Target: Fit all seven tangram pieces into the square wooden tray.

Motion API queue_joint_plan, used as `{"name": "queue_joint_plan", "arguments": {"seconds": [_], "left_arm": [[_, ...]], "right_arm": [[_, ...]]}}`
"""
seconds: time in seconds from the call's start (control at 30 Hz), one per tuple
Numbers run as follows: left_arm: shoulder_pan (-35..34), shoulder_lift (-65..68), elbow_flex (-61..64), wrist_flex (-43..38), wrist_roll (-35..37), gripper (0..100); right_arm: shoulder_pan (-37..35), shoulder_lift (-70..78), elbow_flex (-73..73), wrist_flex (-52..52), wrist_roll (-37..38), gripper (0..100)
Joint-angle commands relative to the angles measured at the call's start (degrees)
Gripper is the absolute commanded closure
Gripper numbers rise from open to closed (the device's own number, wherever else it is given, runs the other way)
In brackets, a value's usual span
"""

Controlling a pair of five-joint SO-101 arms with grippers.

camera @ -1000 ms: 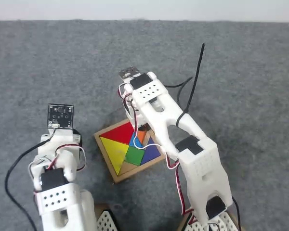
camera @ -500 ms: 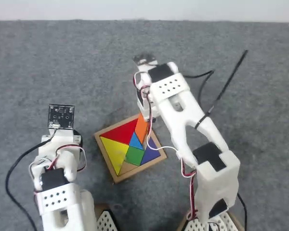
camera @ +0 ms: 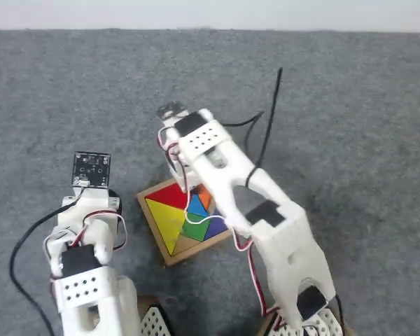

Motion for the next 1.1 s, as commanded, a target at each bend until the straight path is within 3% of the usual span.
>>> {"name": "queue_joint_plan", "arguments": {"seconds": [0.0,0.13,0.33,0.43,0.93,1.07], "left_arm": [[0.53,0.35,-0.40,0.26,-0.70,88],[0.53,0.35,-0.40,0.26,-0.70,88],[0.53,0.35,-0.40,0.26,-0.70,88],[0.53,0.35,-0.40,0.26,-0.70,88],[0.35,0.26,-0.40,0.26,-0.70,88],[0.26,0.26,-0.40,0.26,-0.70,88]], "right_arm": [[-0.48,2.33,-6.24,1.36,2.11,63.8],[1.54,6.90,-9.14,1.89,5.45,64.9],[5.32,7.78,-14.15,1.98,6.07,86.9],[6.02,7.78,-14.51,1.89,8.35,92.7],[6.20,7.69,-14.51,2.07,8.79,92.8],[6.73,6.73,-17.41,6.73,8.88,92.8]]}}
